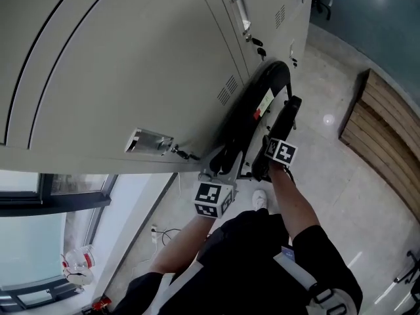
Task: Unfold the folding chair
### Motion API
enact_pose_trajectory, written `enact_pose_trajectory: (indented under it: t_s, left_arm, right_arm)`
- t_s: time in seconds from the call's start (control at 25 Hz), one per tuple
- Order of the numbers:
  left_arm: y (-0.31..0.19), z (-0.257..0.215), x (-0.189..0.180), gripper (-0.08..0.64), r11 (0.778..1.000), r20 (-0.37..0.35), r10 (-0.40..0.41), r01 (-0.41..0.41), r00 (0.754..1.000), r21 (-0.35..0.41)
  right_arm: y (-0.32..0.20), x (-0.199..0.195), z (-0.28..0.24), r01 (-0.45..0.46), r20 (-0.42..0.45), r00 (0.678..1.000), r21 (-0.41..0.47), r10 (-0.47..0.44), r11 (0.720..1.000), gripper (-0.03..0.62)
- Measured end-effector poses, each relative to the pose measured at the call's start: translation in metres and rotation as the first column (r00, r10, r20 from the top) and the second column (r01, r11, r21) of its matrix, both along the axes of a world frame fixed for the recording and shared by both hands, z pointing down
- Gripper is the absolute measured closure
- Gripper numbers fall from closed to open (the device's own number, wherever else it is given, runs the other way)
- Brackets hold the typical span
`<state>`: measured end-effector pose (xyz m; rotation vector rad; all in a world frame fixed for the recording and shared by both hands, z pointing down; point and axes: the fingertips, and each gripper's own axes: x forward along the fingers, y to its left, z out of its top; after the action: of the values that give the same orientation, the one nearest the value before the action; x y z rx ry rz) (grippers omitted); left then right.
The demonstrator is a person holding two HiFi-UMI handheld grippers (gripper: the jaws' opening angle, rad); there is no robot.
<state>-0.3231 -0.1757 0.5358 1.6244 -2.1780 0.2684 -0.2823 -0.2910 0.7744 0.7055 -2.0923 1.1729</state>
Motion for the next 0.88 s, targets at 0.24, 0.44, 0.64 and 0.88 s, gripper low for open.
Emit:
enact_pose_trajectory:
  t_s: [0.24,0.44,0.64,0.88]
  left_arm:
    - [-0.021,0.0,0.043,0.446,0.992,-0.093,0.12,-0.115,0.988,0.058]
    - [-0.029,-0.001,0.062,0.469,0.983,-0.205,0.175,-0.159,0.963,0.093]
    - [-0.033,-0.002,0.08,0.463,0.98,-0.256,0.183,-0.155,0.949,0.126]
    - [-0.038,-0.001,0.1,0.456,0.97,-0.288,0.23,-0.195,0.93,0.144]
  right_arm:
    - [-0.008,0.036,0.002,-0.068,0.008,0.998,-0.046,0.068,0.997,0.454]
    - [-0.011,0.05,0.002,-0.072,0.022,0.997,-0.067,0.074,0.995,0.459]
    - [-0.012,0.065,0.002,-0.078,0.036,0.996,-0.109,0.083,0.991,0.463]
    - [-0.018,0.098,0.005,-0.128,0.074,0.987,-0.179,0.143,0.975,0.469]
